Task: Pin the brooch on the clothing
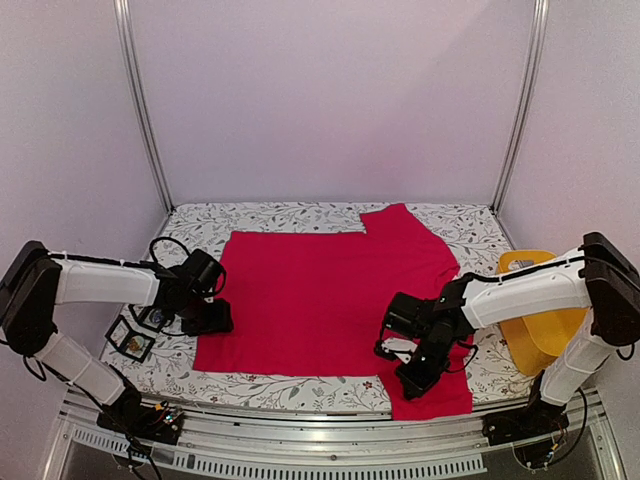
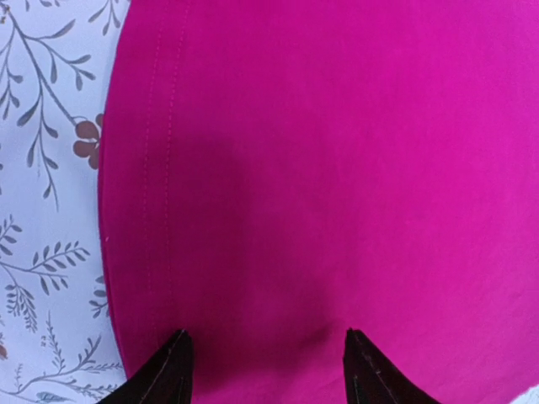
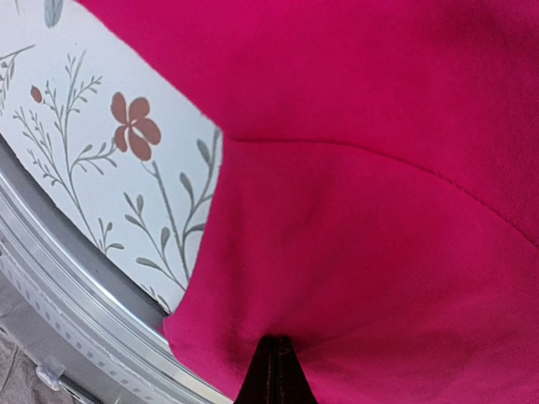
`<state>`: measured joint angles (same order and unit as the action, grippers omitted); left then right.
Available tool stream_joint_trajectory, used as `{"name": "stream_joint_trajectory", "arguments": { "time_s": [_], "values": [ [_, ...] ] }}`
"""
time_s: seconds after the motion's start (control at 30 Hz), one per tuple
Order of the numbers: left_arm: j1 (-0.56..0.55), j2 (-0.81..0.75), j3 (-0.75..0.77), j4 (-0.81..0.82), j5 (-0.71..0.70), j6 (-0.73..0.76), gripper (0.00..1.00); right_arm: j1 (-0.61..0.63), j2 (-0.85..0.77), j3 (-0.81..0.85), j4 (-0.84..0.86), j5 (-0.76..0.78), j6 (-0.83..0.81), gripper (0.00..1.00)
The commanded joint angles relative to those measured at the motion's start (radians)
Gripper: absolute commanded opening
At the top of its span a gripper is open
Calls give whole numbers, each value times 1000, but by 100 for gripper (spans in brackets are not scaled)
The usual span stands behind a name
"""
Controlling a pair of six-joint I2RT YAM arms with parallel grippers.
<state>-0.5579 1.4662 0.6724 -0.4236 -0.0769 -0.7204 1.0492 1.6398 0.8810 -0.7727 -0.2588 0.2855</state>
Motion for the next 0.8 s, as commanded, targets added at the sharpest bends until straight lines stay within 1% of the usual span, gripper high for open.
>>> {"name": "stream_joint_trajectory", "arguments": {
  "time_s": [0.0,0.13,0.23,0.37,0.43,0.57,0.63,0.77],
  "values": [
    [-24,-39,-65,-63,26,-50,61,55,15,-68,-25,-142,18,0],
    [-39,-60,-102,-94,28,-68,61,77,-15,-60,-60,-210,-2,0],
    [-52,-73,-107,-100,23,-74,61,77,-34,-12,-86,-167,-19,0],
    [-59,-78,-57,-117,-6,-59,61,43,-31,119,-104,-74,-44,0],
    [-63,-86,-18,-130,-19,-36,61,-20,-39,173,-104,-15,-48,0],
    [-50,-89,95,-94,-94,48,63,-262,-74,249,-45,177,-21,0],
    [-17,-51,165,-34,-95,101,63,-376,-52,311,-10,284,3,0],
    [88,92,338,79,-46,185,63,-548,47,428,111,395,-3,0]
  ]
}}
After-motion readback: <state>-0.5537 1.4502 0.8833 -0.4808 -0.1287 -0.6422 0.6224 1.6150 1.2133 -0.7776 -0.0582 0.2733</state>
